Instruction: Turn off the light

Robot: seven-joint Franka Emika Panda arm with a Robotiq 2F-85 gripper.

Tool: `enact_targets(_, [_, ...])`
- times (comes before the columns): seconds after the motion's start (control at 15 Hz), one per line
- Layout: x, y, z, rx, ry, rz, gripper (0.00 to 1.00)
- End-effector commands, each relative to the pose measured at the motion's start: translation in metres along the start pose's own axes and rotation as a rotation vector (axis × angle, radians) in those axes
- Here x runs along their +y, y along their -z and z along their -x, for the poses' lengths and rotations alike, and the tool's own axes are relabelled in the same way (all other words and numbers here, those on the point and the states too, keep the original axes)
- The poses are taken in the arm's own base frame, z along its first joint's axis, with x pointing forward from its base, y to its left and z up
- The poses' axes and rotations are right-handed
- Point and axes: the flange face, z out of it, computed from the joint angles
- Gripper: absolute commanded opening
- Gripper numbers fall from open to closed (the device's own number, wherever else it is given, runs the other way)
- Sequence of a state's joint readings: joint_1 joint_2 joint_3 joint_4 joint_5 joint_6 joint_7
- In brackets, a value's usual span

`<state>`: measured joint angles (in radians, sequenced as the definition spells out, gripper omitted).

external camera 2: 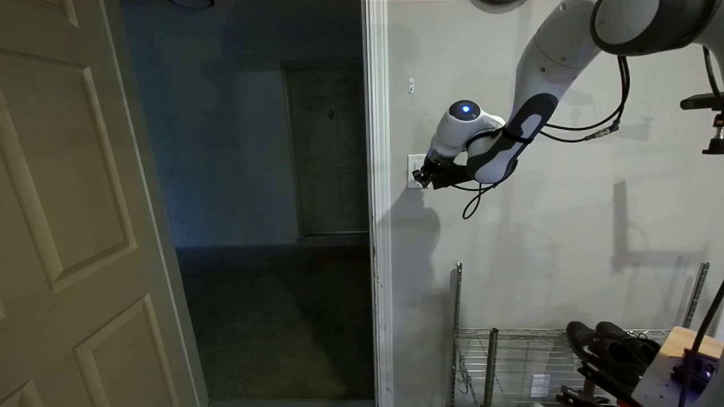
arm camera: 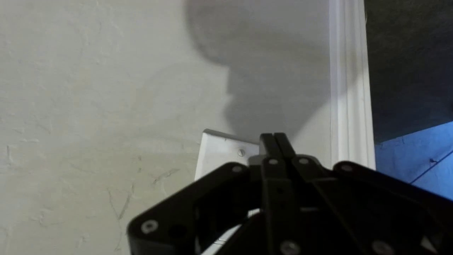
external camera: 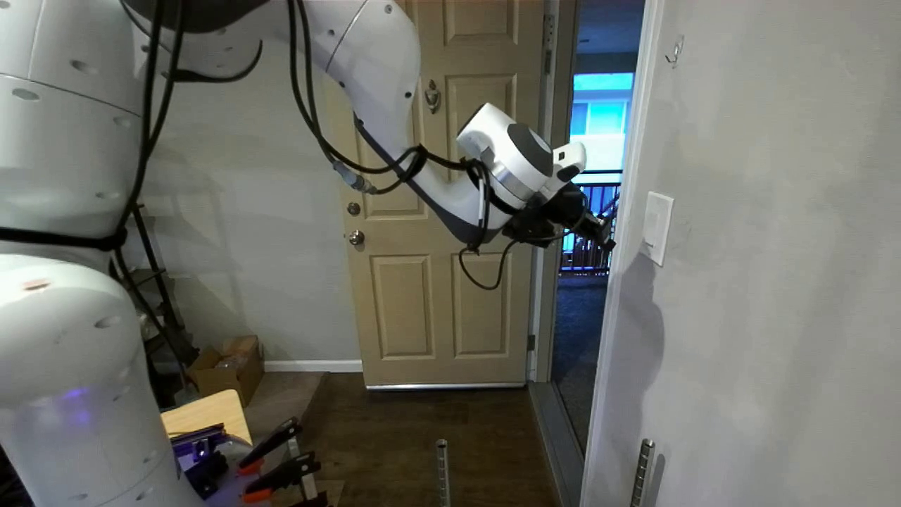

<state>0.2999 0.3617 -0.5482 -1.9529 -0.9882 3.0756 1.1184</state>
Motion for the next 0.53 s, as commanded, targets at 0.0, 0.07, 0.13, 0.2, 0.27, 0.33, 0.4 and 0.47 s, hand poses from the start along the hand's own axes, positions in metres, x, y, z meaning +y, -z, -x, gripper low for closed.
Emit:
enact_targets(0.0, [0.003, -0.016, -0.003, 0.02, -0.041, 0.027, 0.05])
enact_targets(0.07, [0.005, -0.021, -0.003, 0.016, -0.053, 0.037, 0.05])
enact_targets(0.13, [0.006, -0.025, -0.003, 0.015, -0.061, 0.044, 0.05])
enact_targets(0.2, [0.007, -0.028, -0.003, 0.015, -0.066, 0.049, 0.05])
enact_targets(0.27, [0.007, -0.03, -0.003, 0.017, -0.069, 0.053, 0.05])
enact_targets(0.33, [0.007, -0.031, -0.004, 0.02, -0.073, 0.056, 0.05])
enact_targets(0.4, [0.007, -0.031, -0.006, 0.027, -0.077, 0.058, 0.05])
enact_targets(0.47, [0.006, -0.03, -0.009, 0.034, -0.082, 0.061, 0.05])
